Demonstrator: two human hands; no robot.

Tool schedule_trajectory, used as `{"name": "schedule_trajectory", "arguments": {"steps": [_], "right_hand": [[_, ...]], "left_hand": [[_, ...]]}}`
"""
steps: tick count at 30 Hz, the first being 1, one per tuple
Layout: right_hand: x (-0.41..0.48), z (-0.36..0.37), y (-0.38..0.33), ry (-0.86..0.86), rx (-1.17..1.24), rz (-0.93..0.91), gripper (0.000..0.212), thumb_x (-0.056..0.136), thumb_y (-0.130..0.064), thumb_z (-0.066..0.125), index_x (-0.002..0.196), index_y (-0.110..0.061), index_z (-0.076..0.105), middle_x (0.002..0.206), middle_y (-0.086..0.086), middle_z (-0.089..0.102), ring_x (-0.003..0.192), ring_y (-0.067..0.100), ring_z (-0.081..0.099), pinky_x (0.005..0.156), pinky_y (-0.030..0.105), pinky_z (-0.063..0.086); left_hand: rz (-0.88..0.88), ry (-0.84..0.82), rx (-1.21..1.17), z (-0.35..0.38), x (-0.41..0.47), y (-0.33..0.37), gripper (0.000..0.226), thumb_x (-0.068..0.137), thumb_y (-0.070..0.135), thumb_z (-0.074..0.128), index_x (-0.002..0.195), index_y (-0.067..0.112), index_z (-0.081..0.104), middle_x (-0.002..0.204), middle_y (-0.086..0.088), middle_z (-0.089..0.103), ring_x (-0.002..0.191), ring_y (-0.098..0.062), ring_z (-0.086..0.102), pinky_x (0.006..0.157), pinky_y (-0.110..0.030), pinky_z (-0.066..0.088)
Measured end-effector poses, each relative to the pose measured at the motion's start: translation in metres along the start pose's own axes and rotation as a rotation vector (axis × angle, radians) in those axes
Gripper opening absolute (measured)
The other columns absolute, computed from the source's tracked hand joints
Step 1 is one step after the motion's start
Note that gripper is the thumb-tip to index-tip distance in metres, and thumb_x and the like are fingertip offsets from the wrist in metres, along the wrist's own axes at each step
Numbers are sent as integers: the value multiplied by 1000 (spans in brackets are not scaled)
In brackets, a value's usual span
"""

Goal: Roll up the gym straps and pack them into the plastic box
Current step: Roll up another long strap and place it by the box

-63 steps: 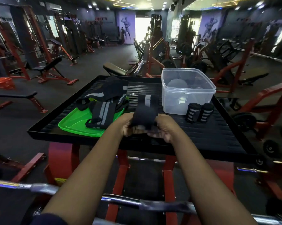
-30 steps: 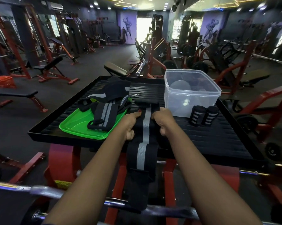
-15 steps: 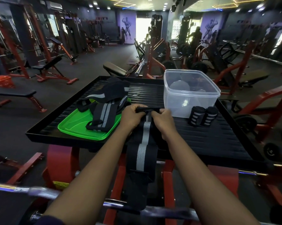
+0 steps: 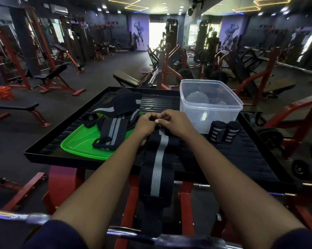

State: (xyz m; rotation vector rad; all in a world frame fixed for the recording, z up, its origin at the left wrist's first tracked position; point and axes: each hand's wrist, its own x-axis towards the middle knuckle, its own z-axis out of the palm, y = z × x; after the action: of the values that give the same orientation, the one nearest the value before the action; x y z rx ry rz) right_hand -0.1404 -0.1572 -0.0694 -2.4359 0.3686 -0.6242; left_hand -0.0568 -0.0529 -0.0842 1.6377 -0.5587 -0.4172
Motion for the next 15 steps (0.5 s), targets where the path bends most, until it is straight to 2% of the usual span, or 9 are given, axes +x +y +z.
{"name": "schedule_trajectory", "arguments": {"steps": [2, 5, 7, 9, 10, 12, 14, 15], "right_hand": [[4, -1, 7, 3, -15, -12, 16, 88, -20, 69, 102, -12, 71, 97, 5, 73, 92, 15, 64, 79, 23, 44], [7, 3, 16, 57, -9, -20, 14, 87, -12, 66, 101, -12, 71, 97, 5, 74, 93, 16, 66, 75, 17, 39], [7, 8, 21, 91, 73, -13, 13, 86, -16, 68, 98, -16, 71, 95, 1, 75, 90, 13, 67, 79, 20, 45], [6, 12, 26, 80, 181, 3, 16, 83, -24, 75, 97, -19, 71, 89, -4, 73, 81, 6, 65, 80, 22, 51], [5, 14, 29, 57, 199, 5, 22, 79, -26, 79, 98, -19, 70, 86, -6, 70, 75, 3, 62, 78, 20, 50], [5, 15, 33, 7, 127, -5, 29, 76, -24, 82, 101, -17, 68, 82, -5, 65, 71, 5, 58, 74, 19, 49], [8, 15, 35, 6, 41, -29, 21, 80, -16, 76, 99, -16, 67, 81, -3, 64, 71, 10, 58, 74, 23, 50], [8, 15, 35, 26, 29, -36, 17, 82, -14, 72, 98, -16, 68, 80, -4, 65, 71, 10, 58, 74, 24, 49]], "left_hand": [[-44, -36, -70, 0, 4, 2, 36, 84, -13, 41, 113, -3, 61, 103, -17, 66, 92, -25, 62, 80, -29, 53], [-86, -84, -276, 3, 4, 2, 44, 83, -13, 28, 121, -14, 52, 104, -25, 59, 90, -28, 59, 80, -30, 52], [-81, -103, -392, 3, 7, -3, 40, 90, -7, 28, 121, -16, 51, 102, -25, 59, 89, -27, 60, 77, -28, 55], [-86, -88, -440, 1, 10, -7, 32, 97, 1, 32, 111, -11, 57, 98, -22, 62, 85, -24, 62, 72, -25, 56], [-83, -71, -419, 0, 12, -9, 28, 98, 3, 34, 103, -6, 61, 95, -19, 63, 84, -23, 62, 71, -25, 56], [-61, -67, -302, -1, 15, -13, 24, 98, 5, 41, 94, 6, 65, 94, -18, 65, 87, -27, 62, 79, -34, 54], [-33, -61, -187, -1, 16, -16, 22, 97, 8, 47, 93, 12, 68, 102, -18, 68, 97, -29, 61, 93, -43, 49], [-17, -48, -168, -1, 16, -17, 21, 96, 8, 48, 95, 11, 69, 105, -18, 68, 100, -27, 61, 96, -42, 47]]}}
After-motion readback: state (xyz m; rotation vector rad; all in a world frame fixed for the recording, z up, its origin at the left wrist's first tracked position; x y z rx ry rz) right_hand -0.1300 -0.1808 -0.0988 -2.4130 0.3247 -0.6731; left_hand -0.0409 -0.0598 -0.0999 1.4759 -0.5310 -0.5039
